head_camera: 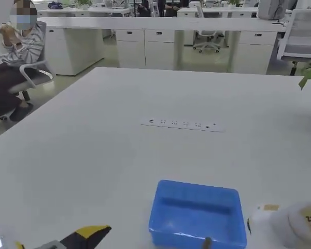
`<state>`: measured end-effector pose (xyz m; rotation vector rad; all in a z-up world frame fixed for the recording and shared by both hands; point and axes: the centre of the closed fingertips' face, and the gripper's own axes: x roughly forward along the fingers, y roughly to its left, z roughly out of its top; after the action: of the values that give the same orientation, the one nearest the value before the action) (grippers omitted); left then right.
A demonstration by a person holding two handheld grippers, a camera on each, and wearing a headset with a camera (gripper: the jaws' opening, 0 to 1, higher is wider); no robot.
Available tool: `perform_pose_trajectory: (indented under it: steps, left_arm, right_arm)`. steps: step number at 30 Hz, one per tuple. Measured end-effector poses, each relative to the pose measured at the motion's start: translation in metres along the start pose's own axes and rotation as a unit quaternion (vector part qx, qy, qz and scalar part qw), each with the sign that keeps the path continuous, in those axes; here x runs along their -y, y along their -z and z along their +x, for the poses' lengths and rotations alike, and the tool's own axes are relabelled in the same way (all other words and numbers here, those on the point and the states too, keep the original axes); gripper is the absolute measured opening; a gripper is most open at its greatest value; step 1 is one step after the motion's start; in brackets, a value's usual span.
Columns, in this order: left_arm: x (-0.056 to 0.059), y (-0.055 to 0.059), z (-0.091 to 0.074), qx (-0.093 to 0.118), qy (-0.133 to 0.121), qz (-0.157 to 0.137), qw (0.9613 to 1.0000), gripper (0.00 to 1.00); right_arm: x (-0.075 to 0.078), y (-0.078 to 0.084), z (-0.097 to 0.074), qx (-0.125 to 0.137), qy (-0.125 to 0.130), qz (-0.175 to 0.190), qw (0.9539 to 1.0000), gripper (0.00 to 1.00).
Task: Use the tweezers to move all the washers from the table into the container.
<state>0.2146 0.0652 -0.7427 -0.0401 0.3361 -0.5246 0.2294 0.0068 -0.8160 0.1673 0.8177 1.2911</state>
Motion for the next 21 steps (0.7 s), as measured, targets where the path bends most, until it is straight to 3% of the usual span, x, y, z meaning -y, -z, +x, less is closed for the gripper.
perform_pose_trajectory:
  steps: [2, 6, 10, 12, 16, 21]
  left_arm:
    - [-0.012, -0.004, -0.001, 0.014, -0.041, 0.029, 0.9986, 0.73]
    - [-0.024, -0.006, -0.006, 0.029, -0.072, 0.02, 0.9968, 0.82]
    - [-0.027, -0.011, -0.007, 0.047, -0.08, 0.016, 0.9955, 0.92]
    - [-0.029, -0.012, -0.006, 0.049, -0.093, 0.036, 0.9938, 0.98]
    - [-0.027, -0.013, -0.006, 0.053, -0.087, 0.043, 0.9938, 0.98]
    - [-0.027, -0.015, -0.006, 0.059, -0.087, 0.044, 0.9935, 0.98]
  right_arm:
    - [0.0, -0.003, -0.004, 0.007, 0.0, 0.013, 0.9999, 0.03]
    - [-0.002, -0.007, -0.016, 0.019, 0.005, 0.024, 0.9995, 0.03]
    - [0.0, -0.013, -0.027, 0.026, 0.013, 0.024, 0.9993, 0.03]
    - [0.001, -0.018, -0.033, 0.028, 0.012, 0.031, 0.999, 0.03]
    - [0.006, -0.027, -0.046, 0.021, 0.015, 0.025, 0.9994, 0.03]
    - [0.016, -0.049, -0.059, 0.032, 0.031, 0.013, 0.9989, 0.03]
